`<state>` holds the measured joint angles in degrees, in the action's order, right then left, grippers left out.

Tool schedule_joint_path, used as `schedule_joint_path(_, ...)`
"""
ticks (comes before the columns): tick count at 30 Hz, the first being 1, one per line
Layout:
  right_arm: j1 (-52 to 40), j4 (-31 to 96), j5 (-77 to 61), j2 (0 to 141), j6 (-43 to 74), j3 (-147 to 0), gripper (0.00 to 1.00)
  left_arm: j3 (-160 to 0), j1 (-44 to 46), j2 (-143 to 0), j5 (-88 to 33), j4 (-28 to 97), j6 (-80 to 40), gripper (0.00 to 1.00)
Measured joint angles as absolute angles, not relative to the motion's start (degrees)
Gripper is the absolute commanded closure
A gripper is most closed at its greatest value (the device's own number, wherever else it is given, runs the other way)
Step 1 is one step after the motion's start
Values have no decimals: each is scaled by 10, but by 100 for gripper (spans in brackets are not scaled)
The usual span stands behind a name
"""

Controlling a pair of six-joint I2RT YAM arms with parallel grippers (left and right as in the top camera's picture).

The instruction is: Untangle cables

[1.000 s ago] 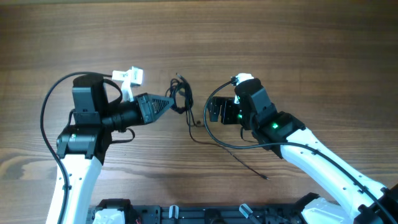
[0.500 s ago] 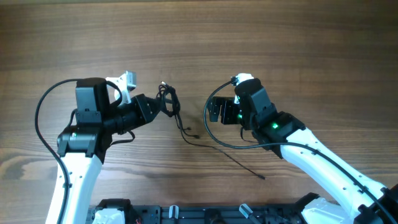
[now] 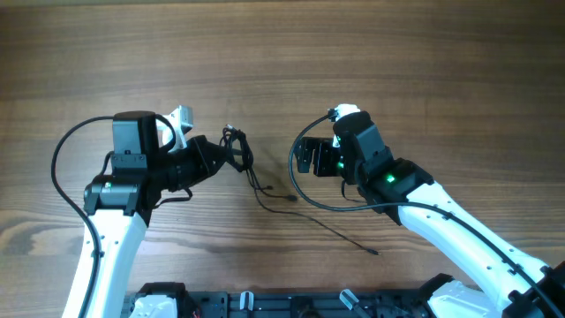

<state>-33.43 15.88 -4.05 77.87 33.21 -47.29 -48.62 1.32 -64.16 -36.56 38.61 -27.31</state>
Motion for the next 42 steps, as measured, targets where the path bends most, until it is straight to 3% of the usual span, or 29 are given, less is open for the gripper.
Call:
schedule_joint_path(10,-334,159,-40,779,332,-473,0,-486,13,-651,-315,382,-287,96)
schedule_joint_path(25,-334,158,-40,779,346,-473,0,-486,13,-640,-355,493,-297,96)
schedule_joint_path(42,-334,174,-81,779,668,-473,0,-486,13,-587,-377,407,-295,96)
